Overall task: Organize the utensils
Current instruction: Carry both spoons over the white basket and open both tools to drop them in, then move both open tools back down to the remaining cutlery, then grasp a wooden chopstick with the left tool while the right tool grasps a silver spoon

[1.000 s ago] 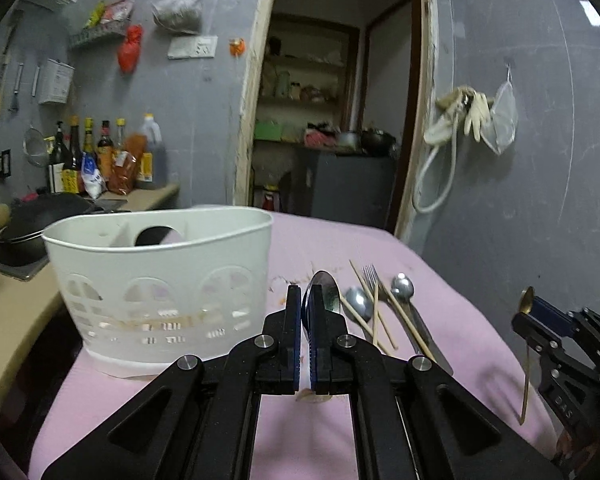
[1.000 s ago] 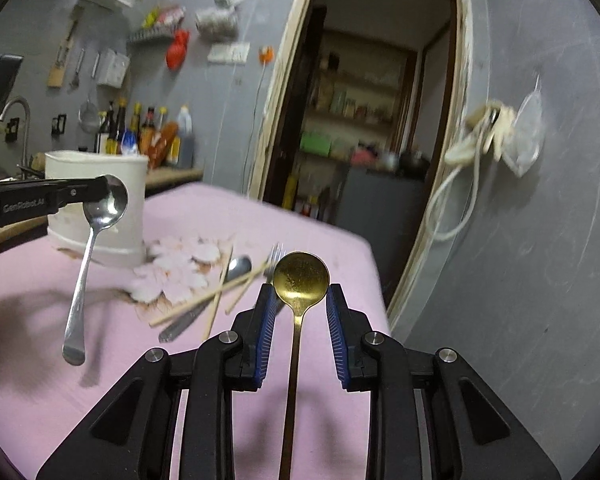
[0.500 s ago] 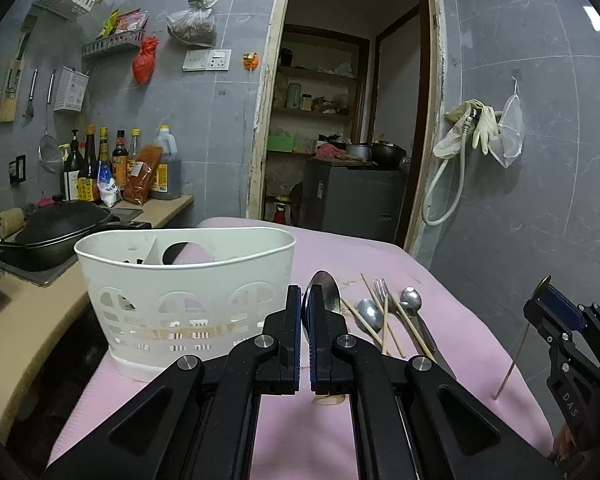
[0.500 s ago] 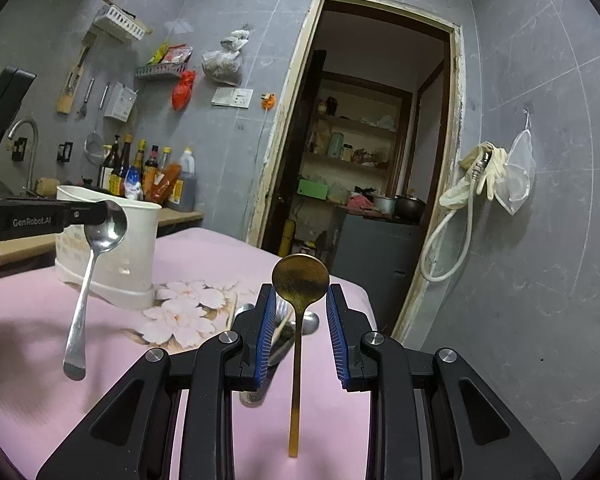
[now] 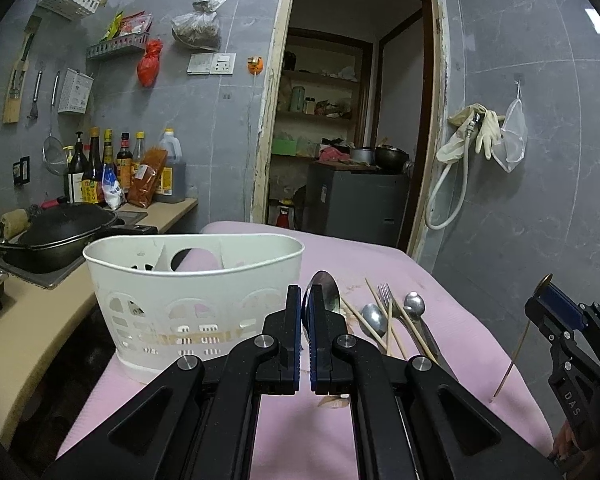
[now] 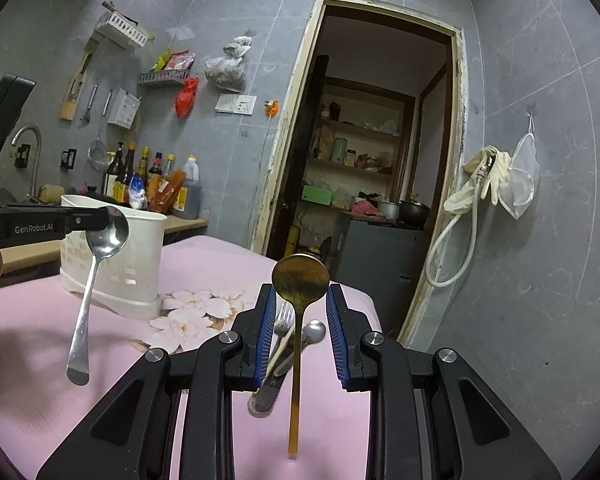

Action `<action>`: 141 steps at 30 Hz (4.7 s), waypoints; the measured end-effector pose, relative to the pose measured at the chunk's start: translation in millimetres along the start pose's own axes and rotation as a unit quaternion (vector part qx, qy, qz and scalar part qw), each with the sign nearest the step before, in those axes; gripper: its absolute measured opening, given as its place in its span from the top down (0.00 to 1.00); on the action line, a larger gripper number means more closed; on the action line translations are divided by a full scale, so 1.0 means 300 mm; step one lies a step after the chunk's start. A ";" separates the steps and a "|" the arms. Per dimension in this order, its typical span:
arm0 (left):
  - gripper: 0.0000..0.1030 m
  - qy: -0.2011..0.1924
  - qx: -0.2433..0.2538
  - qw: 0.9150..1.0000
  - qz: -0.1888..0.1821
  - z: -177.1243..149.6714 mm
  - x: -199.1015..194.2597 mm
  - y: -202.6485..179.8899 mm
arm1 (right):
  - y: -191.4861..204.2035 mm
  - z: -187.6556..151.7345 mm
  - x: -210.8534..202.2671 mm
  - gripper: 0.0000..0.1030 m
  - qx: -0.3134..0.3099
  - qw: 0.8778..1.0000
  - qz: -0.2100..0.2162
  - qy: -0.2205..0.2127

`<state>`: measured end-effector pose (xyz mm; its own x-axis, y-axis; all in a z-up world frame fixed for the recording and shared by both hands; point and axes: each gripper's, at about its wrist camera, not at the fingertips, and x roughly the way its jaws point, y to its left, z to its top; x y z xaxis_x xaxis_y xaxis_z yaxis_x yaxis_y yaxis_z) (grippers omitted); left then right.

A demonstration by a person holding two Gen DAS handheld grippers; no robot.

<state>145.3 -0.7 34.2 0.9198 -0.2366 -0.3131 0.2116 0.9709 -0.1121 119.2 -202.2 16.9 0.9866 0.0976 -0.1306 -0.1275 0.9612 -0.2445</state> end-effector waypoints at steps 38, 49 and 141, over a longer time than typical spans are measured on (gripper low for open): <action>0.99 -0.128 0.012 0.966 0.224 0.370 -0.132 0.417 | 0.264 0.512 0.274 0.78 0.031 0.965 0.197 -0.169; 0.99 -0.098 0.025 0.961 0.257 0.289 0.078 0.475 | 0.329 0.443 0.477 0.78 0.078 0.962 0.235 -0.114; 0.77 0.263 -0.011 0.962 -0.076 -0.034 0.686 -0.133 | -0.314 -0.128 0.643 0.57 0.067 0.953 0.124 0.269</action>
<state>322.8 -88.6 -35.3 0.5837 -0.3670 -0.7243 0.3177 0.9241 -0.2122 317.7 -283.7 -22.2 0.7287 0.2141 -0.6505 -0.3000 0.9537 -0.0222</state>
